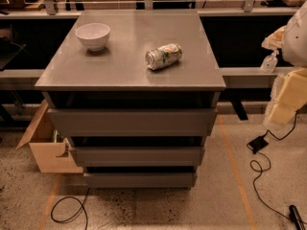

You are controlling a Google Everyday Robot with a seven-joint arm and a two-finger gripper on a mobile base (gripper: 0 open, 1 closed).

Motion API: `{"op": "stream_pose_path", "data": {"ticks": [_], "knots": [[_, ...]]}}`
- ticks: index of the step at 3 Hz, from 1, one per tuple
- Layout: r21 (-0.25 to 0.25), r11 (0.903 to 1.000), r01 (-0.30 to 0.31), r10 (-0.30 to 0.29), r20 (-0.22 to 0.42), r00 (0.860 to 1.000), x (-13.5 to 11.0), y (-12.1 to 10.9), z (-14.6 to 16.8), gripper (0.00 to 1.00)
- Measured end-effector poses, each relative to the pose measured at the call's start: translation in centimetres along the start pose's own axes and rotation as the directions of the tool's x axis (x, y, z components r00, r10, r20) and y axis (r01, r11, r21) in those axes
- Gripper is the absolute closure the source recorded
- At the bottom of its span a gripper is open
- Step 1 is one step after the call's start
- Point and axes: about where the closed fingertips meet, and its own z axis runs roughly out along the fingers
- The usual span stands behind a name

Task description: Move 7up can near white bowl

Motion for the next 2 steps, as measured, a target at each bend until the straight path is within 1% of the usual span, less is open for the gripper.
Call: {"op": "stream_pose_path", "data": {"ticks": [1, 2], "knots": [[0.0, 1.0, 0.0, 0.0, 0.0, 1.0, 0.0, 0.0, 0.0, 0.0], [-0.001, 0.995, 0.1, -0.099, 0.056, 0.993, -2.7, -2.0, 1.0, 0.0]]}}
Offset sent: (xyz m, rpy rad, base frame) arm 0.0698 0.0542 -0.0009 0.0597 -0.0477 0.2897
